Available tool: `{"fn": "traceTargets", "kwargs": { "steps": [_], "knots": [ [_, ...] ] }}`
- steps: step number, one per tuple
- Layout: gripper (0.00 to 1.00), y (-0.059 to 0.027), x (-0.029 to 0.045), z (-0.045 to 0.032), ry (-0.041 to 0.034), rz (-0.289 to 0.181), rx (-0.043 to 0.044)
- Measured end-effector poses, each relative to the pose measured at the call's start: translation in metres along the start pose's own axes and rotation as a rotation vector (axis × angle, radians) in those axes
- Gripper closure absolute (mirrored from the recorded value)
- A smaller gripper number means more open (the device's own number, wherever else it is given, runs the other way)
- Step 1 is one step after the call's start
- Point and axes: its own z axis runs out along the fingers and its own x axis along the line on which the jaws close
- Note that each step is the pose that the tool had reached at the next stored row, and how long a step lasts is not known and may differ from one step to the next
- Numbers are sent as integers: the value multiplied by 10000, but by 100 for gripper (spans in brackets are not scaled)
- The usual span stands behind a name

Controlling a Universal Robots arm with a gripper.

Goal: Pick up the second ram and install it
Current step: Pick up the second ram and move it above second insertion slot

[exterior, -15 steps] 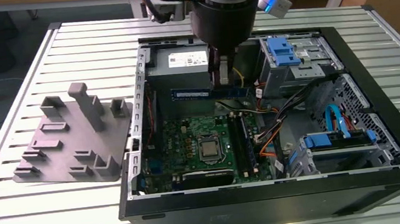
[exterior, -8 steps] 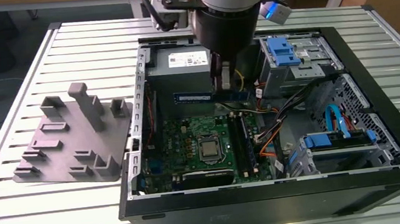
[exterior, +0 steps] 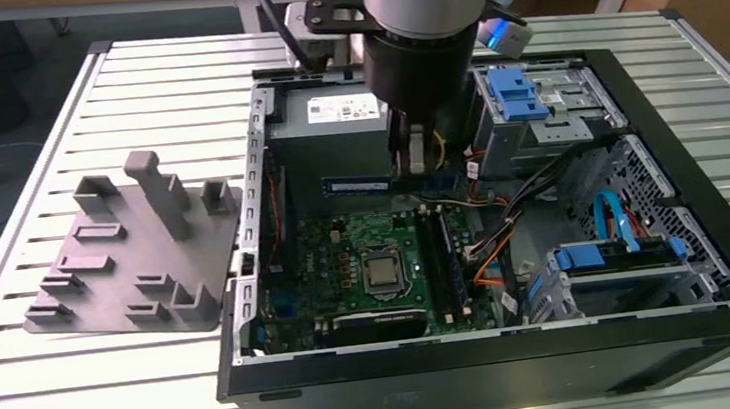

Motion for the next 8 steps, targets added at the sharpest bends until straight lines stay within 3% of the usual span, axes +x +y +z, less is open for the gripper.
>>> {"fn": "traceTargets", "kwargs": {
  "steps": [8],
  "knots": [
    [89,-59,-1,145,0,0,-5]
  ]
}}
